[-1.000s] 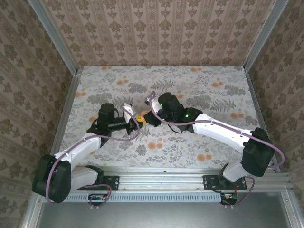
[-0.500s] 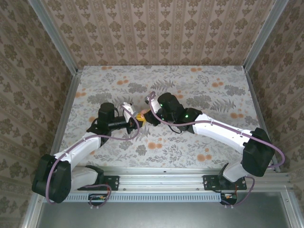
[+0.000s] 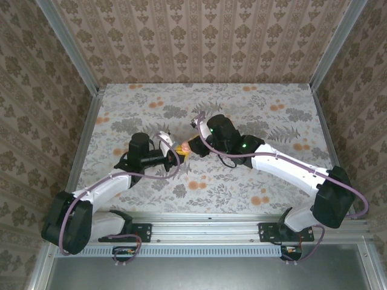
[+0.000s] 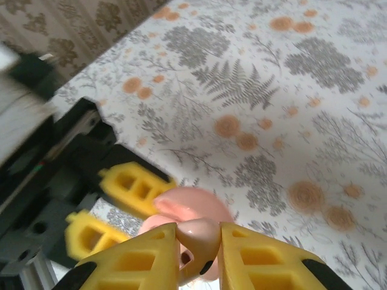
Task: Insert wireless bluetooth earbuds into charging case
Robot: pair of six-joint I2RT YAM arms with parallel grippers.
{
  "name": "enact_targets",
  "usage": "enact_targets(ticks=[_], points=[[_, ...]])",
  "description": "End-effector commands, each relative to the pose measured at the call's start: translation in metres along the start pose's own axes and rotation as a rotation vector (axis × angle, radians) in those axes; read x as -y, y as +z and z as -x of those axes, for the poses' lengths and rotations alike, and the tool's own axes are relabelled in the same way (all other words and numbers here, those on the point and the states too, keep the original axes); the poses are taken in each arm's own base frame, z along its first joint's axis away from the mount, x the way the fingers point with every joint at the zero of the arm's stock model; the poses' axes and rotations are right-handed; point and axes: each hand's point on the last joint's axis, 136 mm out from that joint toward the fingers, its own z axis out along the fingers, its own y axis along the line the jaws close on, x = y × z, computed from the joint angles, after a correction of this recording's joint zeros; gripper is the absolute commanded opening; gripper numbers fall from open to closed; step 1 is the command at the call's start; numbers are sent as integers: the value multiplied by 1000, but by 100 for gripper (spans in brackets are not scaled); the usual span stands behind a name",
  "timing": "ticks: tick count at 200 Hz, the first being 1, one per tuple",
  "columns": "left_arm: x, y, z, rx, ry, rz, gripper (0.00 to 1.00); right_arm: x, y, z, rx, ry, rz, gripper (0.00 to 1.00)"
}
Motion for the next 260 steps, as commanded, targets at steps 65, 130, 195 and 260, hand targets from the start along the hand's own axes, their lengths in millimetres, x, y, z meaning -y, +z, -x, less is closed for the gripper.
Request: enact_targets(ticks=[65, 130, 195, 260], points=[[20, 10, -35, -30, 64, 54, 13, 92, -4, -143, -521, 413, -208, 22], [37, 16, -53, -55, 86, 37, 13, 130, -4, -200, -700, 538, -410, 23], [38, 15, -53, -63, 93, 40, 13, 141, -6, -229, -811, 531, -488, 24], [38, 15, -54, -70, 93, 42, 13, 142, -12, -237, -939, 357, -435, 26]])
